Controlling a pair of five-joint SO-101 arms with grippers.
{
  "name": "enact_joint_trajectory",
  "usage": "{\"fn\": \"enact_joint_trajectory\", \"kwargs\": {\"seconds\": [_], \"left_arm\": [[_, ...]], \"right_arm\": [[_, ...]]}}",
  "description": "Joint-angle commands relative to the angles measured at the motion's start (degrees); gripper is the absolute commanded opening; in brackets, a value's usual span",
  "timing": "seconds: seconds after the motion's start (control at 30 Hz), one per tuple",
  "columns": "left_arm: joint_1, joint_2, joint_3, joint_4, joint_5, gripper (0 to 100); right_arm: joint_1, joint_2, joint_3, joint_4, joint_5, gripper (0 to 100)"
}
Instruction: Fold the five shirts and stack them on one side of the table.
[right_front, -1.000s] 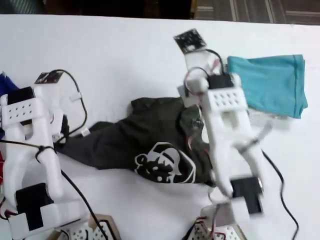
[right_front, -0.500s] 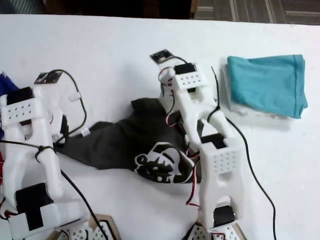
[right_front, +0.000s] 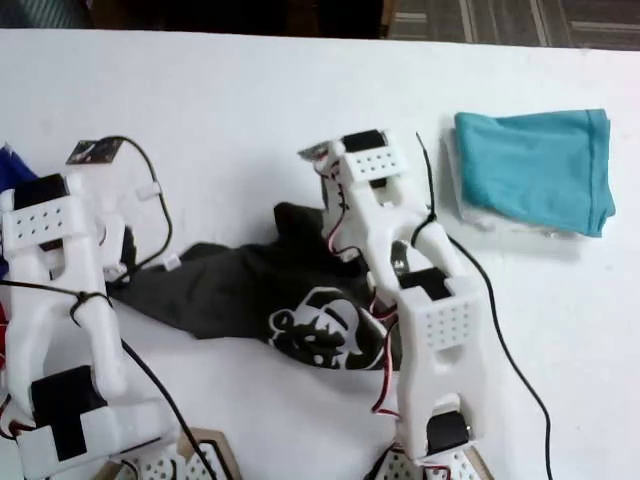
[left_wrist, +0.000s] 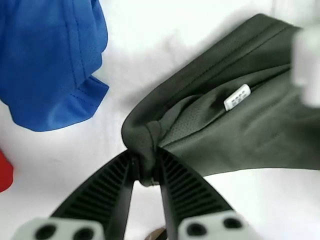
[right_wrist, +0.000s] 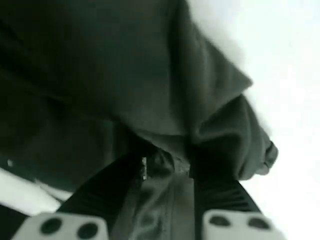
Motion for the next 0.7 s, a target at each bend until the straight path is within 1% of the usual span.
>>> {"fn": "enact_joint_trajectory", "kwargs": {"seconds": [0.0, 0.17, 0.3, 0.5, 0.57, 0.67], "left_arm": [[-0.2, -2.4, -0.7, -0.7, -0.1, 2], [-0.2, -2.2, -0.7, -0.7, -0.1, 2], [-0.2, -2.2, -0.7, -0.7, -0.1, 2], [-0.2, -2.1, -0.7, -0.7, -0.1, 2], [-0.2, -2.1, -0.7, -0.4, -0.1, 2], [-0.2, -2.1, -0.4, -0.4, -0.1, 2]], "right_arm": [[0.0, -10.9, 4.6, -0.9, 1.8, 12.3], [1.6, -23.3, 5.2, -7.2, 1.3, 12.5], [3.3, -25.4, 5.2, -15.2, -3.4, 12.7], [3.3, -15.7, 4.2, -24.9, -4.2, 12.8], [3.5, -10.7, 1.8, -25.6, -4.2, 13.6], [3.2, -3.1, -5.1, -23.0, -4.2, 19.7]]}}
